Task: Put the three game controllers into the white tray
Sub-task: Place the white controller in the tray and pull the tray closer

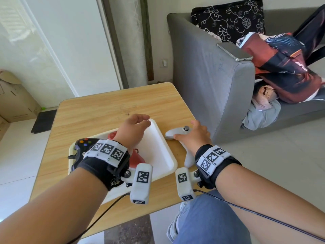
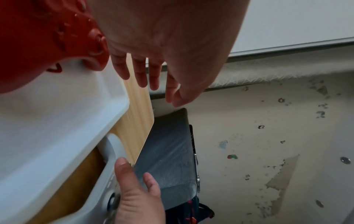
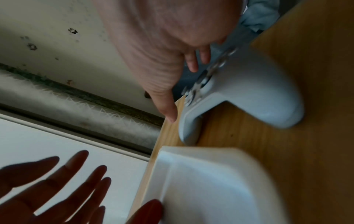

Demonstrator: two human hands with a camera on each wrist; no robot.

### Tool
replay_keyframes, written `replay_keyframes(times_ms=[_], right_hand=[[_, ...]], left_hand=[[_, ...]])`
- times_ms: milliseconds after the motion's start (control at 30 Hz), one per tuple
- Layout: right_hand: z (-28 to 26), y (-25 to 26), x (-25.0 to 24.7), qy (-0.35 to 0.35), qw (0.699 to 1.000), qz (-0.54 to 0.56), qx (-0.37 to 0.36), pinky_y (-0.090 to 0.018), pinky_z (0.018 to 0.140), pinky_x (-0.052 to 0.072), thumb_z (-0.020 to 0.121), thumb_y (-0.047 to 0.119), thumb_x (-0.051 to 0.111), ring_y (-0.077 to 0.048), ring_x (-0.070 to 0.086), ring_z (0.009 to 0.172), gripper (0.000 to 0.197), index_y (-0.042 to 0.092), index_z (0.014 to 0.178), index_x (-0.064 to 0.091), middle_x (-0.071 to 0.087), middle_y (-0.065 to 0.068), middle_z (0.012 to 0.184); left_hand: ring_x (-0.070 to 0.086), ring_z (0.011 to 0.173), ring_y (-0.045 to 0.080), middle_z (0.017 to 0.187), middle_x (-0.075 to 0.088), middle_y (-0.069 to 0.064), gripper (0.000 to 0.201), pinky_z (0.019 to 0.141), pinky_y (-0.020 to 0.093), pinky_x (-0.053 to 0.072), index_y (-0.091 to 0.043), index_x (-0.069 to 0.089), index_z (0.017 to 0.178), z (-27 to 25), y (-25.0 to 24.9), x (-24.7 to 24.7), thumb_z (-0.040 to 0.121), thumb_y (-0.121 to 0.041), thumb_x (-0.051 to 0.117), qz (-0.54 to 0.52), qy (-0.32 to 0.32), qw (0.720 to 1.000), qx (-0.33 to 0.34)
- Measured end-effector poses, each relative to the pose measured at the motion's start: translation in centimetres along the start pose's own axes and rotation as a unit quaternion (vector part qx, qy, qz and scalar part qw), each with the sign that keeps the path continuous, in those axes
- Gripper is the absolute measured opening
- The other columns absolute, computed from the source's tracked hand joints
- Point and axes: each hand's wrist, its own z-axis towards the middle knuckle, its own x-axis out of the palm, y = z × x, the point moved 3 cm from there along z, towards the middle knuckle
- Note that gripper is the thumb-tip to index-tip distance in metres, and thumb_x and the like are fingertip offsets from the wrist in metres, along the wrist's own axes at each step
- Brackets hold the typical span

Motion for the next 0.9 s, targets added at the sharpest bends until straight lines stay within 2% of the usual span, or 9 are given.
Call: replay_keyframes(times_ms=[67, 200, 333, 500, 567, 700, 733, 833, 900], right_hand=[[0.0, -1.0, 0.0, 0.026, 1.0, 0.0, 0.008, -0.044, 0.108, 0.034, 0.066, 0.048, 0.078, -0.03, 0.034, 0.133, 0.096, 0.028, 0.145, 0.027, 0.033, -0.009, 0.145], [0.2, -2.0, 0.6, 0.056, 0.998, -0.016, 0.01, -0.041, 0.102, 0.038, 0.068, 0.038, 0.08, -0.031, 0.035, 0.132, 0.101, 0.031, 0.148, 0.019, 0.031, -0.009, 0.144], [0.3, -2.5, 0.8, 0.057, 0.998, -0.018, 0.006, -0.043, 0.102, 0.041, 0.072, 0.028, 0.077, -0.031, 0.039, 0.131, 0.1, 0.033, 0.15, 0.016, 0.037, -0.009, 0.143], [0.3, -2.6, 0.5, 0.039, 0.999, 0.008, -0.002, -0.045, 0.101, 0.042, 0.069, 0.026, 0.075, -0.031, 0.042, 0.129, 0.098, 0.032, 0.15, 0.019, 0.043, -0.008, 0.14], [0.2, -2.4, 0.2, 0.023, 1.0, 0.019, -0.01, -0.048, 0.099, 0.043, 0.067, 0.028, 0.073, -0.03, 0.044, 0.126, 0.097, 0.033, 0.148, 0.021, 0.045, -0.007, 0.138], [0.1, -1.2, -0.4, 0.005, 0.997, 0.063, -0.048, -0.047, 0.098, 0.044, 0.067, 0.026, 0.073, -0.029, 0.044, 0.123, 0.095, 0.034, 0.146, 0.022, 0.045, -0.006, 0.135], [0.0, -0.7, -0.5, 0.012, 0.994, 0.086, -0.067, -0.045, 0.098, 0.044, 0.067, 0.025, 0.074, -0.027, 0.044, 0.124, 0.096, 0.035, 0.147, 0.022, 0.044, -0.005, 0.136], [-0.8, 1.1, -0.5, 0.066, 0.977, 0.149, -0.138, -0.035, 0.1, 0.041, 0.069, 0.02, 0.079, -0.019, 0.043, 0.128, 0.101, 0.036, 0.15, 0.02, 0.04, 0.0, 0.142], [-1.6, 2.4, -0.2, 0.107, 0.965, 0.147, -0.187, -0.037, 0.106, 0.039, 0.068, 0.021, 0.081, -0.017, 0.038, 0.135, 0.105, 0.037, 0.151, 0.018, 0.037, 0.001, 0.149]], left_hand=[[0.05, 0.067, 0.008, 0.085, 0.059, -0.008, 0.014, 0.064, 0.024, 0.042, -0.024, 0.065, 0.105, -0.2, 0.1, 1.1, 0.094, -0.02, 0.058, 0.0, 0.015, 1.0, -0.003], [0.051, 0.072, 0.003, 0.086, 0.059, -0.013, 0.017, 0.068, 0.018, 0.043, -0.021, 0.064, 0.11, -0.5, 0.5, 2.4, 0.095, -0.019, 0.058, 0.013, 0.046, 0.999, -0.007], [0.052, 0.078, -0.001, 0.088, 0.059, -0.014, 0.019, 0.077, 0.024, 0.045, -0.019, 0.065, 0.113, -0.5, 0.9, 2.3, 0.094, -0.019, 0.06, 0.004, 0.039, 0.999, -0.016], [0.053, 0.08, 0.0, 0.09, 0.061, -0.014, 0.017, 0.088, 0.029, 0.046, -0.022, 0.066, 0.109, -0.1, 1.4, 1.4, 0.094, -0.021, 0.059, 0.0, 0.025, 0.999, -0.023], [0.056, 0.082, 0.005, 0.091, 0.062, -0.012, 0.017, 0.087, 0.03, 0.047, -0.023, 0.067, 0.108, 0.0, 1.5, 1.1, 0.093, -0.023, 0.059, -0.003, 0.021, 1.0, -0.023], [0.056, 0.079, 0.009, 0.09, 0.063, -0.009, 0.013, 0.073, 0.026, 0.047, -0.025, 0.067, 0.104, 0.4, 1.5, 0.4, 0.093, -0.025, 0.059, -0.009, 0.014, 1.0, -0.021], [0.057, 0.081, 0.011, 0.09, 0.063, -0.007, 0.012, 0.075, 0.027, 0.048, -0.026, 0.067, 0.101, 0.5, 1.5, 0.1, 0.093, -0.026, 0.059, -0.016, 0.012, 1.0, -0.021], [0.061, 0.096, 0.016, 0.098, 0.065, -0.002, 0.006, 0.091, 0.034, 0.05, -0.028, 0.065, 0.092, 0.9, 1.4, -0.7, 0.094, -0.028, 0.06, -0.066, 0.016, 0.997, -0.037], [0.063, 0.104, 0.02, 0.101, 0.066, -0.003, 0.007, 0.1, 0.04, 0.05, -0.027, 0.064, 0.092, 1.0, 1.2, -1.4, 0.091, -0.033, 0.061, -0.099, 0.022, 0.994, -0.045]])
